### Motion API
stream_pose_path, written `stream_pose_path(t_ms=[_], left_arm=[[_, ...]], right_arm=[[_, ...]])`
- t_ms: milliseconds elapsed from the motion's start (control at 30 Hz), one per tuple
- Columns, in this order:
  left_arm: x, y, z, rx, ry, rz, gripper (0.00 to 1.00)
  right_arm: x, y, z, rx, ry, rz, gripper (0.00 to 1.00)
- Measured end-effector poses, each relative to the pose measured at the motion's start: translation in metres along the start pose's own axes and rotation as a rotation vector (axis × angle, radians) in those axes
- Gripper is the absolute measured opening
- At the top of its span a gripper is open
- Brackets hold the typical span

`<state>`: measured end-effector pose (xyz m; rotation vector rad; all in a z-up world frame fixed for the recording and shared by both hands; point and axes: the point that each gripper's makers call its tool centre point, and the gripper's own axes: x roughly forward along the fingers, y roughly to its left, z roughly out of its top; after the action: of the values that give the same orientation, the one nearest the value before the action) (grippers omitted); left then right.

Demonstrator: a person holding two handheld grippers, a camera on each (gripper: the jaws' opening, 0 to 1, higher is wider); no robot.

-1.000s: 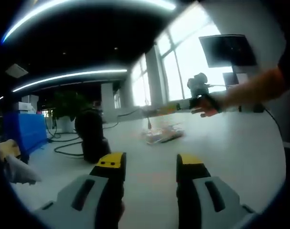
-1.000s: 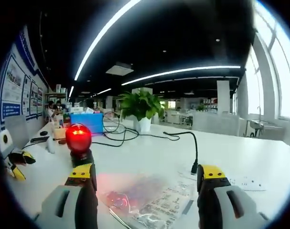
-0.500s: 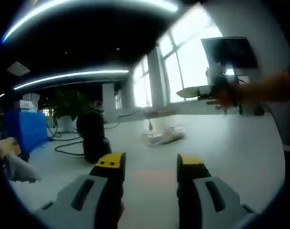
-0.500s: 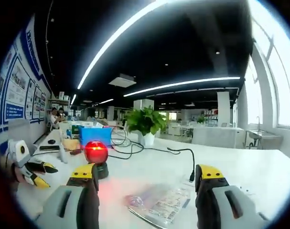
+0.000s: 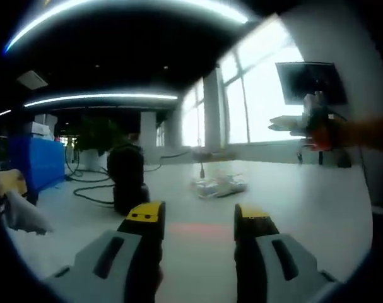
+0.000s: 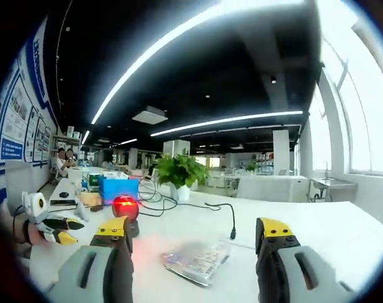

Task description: Clip sheet goods on table flip sheet goods clip sheet goods scan sheet goods put sheet goods back to table

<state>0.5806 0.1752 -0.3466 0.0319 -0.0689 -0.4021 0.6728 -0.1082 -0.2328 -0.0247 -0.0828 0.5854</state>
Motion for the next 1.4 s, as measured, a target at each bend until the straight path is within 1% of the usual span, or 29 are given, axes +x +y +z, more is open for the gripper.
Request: stream_pose_path(t_ms=[200, 333, 533, 667, 767, 867, 967, 1067, 1133, 1200, 1233, 1267, 1300, 1333, 1400], left_arm=[[0.0, -0.004, -0.001, 0.027, 0.012, -0.006, 0.36], [-0.001, -0.003, -0.001, 0.027, 0.014, 0.0, 0.36], [0.0, -0.003, -0.001, 0.024, 0.012, -0.003, 0.36], [0.0, -0.003, -0.001, 0.011, 0.012, -0.004, 0.36], [0.0, -0.004, -0.001, 0.011, 0.012, -0.008, 0.36], [0.0, -0.005, -0.002, 0.009, 0.015, -0.013, 0.36], [0.0, -0.007, -0.003, 0.011, 0.019, -0.018, 0.36], [0.0, -0.008, -0.003, 0.008, 0.021, -0.025, 0.36], [-0.001, -0.008, -0.002, -0.001, 0.013, -0.028, 0.36], [-0.001, -0.008, -0.001, -0.008, 0.012, -0.029, 0.36], [-0.001, -0.009, -0.002, -0.01, 0.014, -0.039, 0.36], [0.0, -0.014, -0.006, -0.032, 0.032, -0.078, 0.38], [0.0, -0.016, -0.009, -0.059, 0.05, -0.098, 0.4], [0.0, -0.014, -0.009, -0.088, 0.055, -0.103, 0.4], [-0.002, -0.008, -0.004, -0.091, 0.02, -0.086, 0.4]], right_arm=[[-0.038, -0.007, -0.006, -0.014, -0.005, -0.026, 0.72], [-0.062, -0.01, -0.01, 0.008, -0.027, -0.05, 0.72], [-0.09, -0.013, -0.02, -0.011, -0.046, -0.08, 0.72], [-0.102, -0.015, -0.025, -0.037, -0.049, -0.09, 0.71], [-0.112, -0.019, -0.031, -0.032, -0.059, -0.112, 0.71], [-0.12, -0.023, -0.043, -0.008, -0.059, -0.124, 0.71], [-0.127, -0.025, -0.055, -0.03, -0.052, -0.136, 0.71], [-0.133, -0.026, -0.068, -0.024, -0.056, -0.142, 0.71], [-0.133, -0.027, -0.081, -0.03, -0.035, -0.147, 0.71], [-0.133, -0.027, -0.091, -0.042, -0.021, -0.147, 0.71], [-0.135, -0.029, -0.091, -0.04, -0.03, -0.156, 0.71], [-0.136, -0.03, -0.088, -0.024, -0.051, -0.156, 0.7], [-0.137, -0.03, -0.084, -0.007, -0.076, -0.151, 0.71], [-0.138, -0.032, -0.086, -0.004, -0.072, -0.153, 0.71], [-0.14, -0.036, -0.089, -0.027, -0.063, -0.163, 0.71]])
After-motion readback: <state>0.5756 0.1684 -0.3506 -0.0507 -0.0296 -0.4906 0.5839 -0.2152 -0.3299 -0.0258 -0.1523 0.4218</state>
